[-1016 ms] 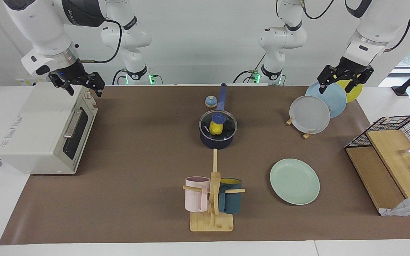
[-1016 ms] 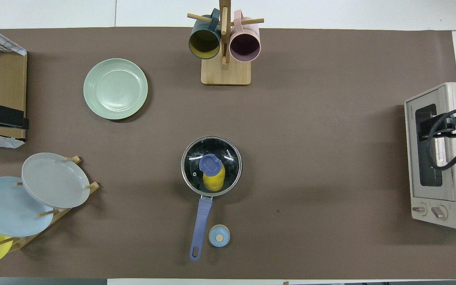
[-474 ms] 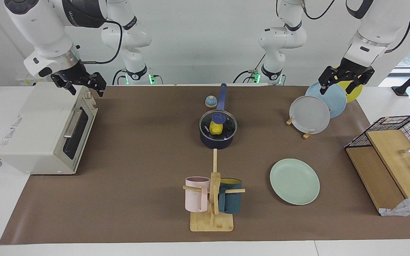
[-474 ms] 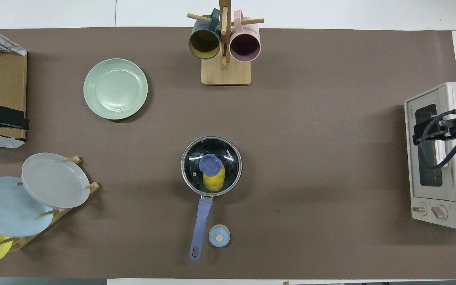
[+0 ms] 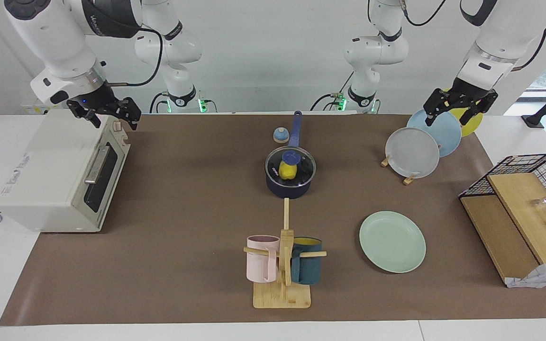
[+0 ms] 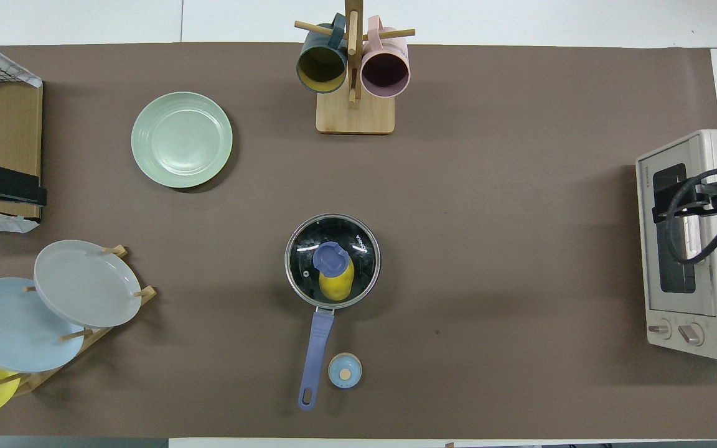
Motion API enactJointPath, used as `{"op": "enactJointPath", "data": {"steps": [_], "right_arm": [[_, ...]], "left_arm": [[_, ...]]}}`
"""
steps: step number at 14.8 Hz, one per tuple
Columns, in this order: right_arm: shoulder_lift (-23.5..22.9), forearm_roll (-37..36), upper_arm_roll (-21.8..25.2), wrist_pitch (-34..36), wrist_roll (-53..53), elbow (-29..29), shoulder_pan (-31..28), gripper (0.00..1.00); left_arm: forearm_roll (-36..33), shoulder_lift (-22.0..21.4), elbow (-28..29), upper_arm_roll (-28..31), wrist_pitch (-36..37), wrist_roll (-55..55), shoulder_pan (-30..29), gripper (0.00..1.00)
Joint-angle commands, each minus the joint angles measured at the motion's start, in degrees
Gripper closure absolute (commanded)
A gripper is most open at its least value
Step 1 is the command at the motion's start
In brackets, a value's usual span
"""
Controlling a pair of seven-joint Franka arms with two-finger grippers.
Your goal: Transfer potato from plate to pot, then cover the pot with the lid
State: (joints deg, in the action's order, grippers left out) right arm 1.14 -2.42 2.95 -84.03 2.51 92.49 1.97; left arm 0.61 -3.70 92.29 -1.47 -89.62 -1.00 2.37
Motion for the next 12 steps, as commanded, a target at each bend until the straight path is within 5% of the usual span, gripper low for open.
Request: {"op": "enactJointPath", "data": {"steps": [1,12], "right_arm": [[0.4,1.2,0.1,-0.3,-0.8,0.3,0.1,0.0],[-0.1,2.0,0.6,-2.0,-0.7,0.1,-0.3,0.0]], "left_arm": [[-1.1,-1.7,1.8,-0.2,-0.5,0.5,-0.4,0.0],[-1.1,-1.7,1.8,-0.2,-0.1,0.5,-0.4,0.0]]}}
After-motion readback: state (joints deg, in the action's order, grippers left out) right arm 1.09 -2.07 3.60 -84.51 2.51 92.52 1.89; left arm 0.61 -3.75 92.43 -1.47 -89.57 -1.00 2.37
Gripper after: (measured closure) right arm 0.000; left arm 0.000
